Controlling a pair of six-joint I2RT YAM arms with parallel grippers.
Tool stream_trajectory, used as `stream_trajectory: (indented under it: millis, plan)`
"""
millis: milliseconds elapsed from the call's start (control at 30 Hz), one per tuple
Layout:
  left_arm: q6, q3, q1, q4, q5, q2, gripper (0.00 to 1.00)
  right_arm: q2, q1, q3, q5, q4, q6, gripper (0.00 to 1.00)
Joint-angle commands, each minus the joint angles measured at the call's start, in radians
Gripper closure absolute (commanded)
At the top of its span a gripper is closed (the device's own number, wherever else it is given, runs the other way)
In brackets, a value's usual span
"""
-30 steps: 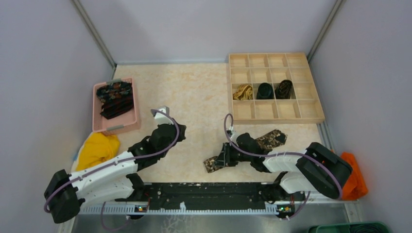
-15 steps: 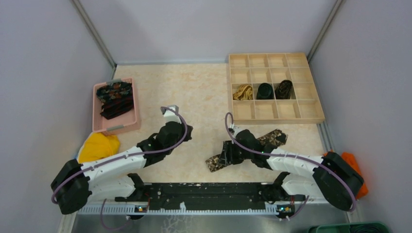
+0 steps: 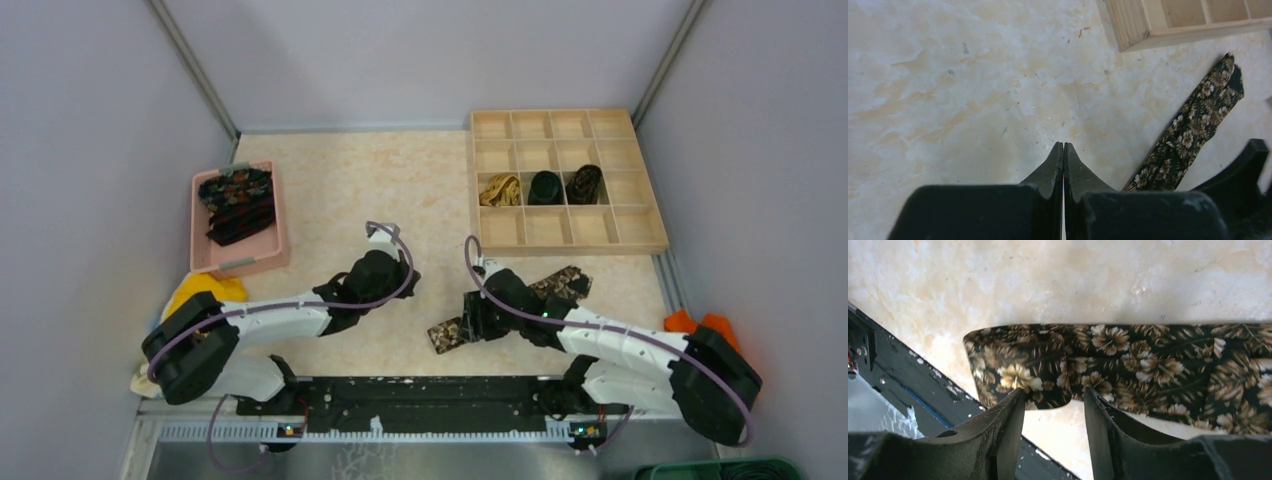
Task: Roll the ties
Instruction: Roll the tie at the center of the board.
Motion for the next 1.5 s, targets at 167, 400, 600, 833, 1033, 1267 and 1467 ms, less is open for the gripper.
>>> stream_trajectory:
  millis: [167,400,600,833,1033,1267,1467]
  plan:
    - [0.054,-0.014,0.001,0.184,0.169,0.203,1.00,-0.205,0.175,0.051,0.143,-0.163,0.095,0.70]
    - [0.076,-0.021,0.001,0.274,0.286,0.325,1.00,-0.114,0.259,-0.056,0.123,0.007,0.180,1.00]
    - [0.095,-0.054,0.001,0.406,0.390,0.385,1.00,-0.001,0.276,-0.083,0.142,0.129,0.195,1.00]
    - [0.065,-0.089,-0.001,0.464,0.495,0.418,1.00,0.070,0.276,-0.089,0.190,0.185,0.194,1.00]
    - [0.011,-0.148,-0.013,0.548,0.589,0.430,1.00,0.097,0.276,-0.067,0.241,0.179,0.178,1.00]
    - [-0.012,-0.157,-0.050,0.606,0.646,0.471,1.00,0.142,0.276,-0.061,0.232,0.217,0.172,1.00]
    - [-0.005,-0.151,-0.049,0.559,0.544,0.477,1.00,0.097,0.279,-0.053,0.226,0.173,0.172,1.00]
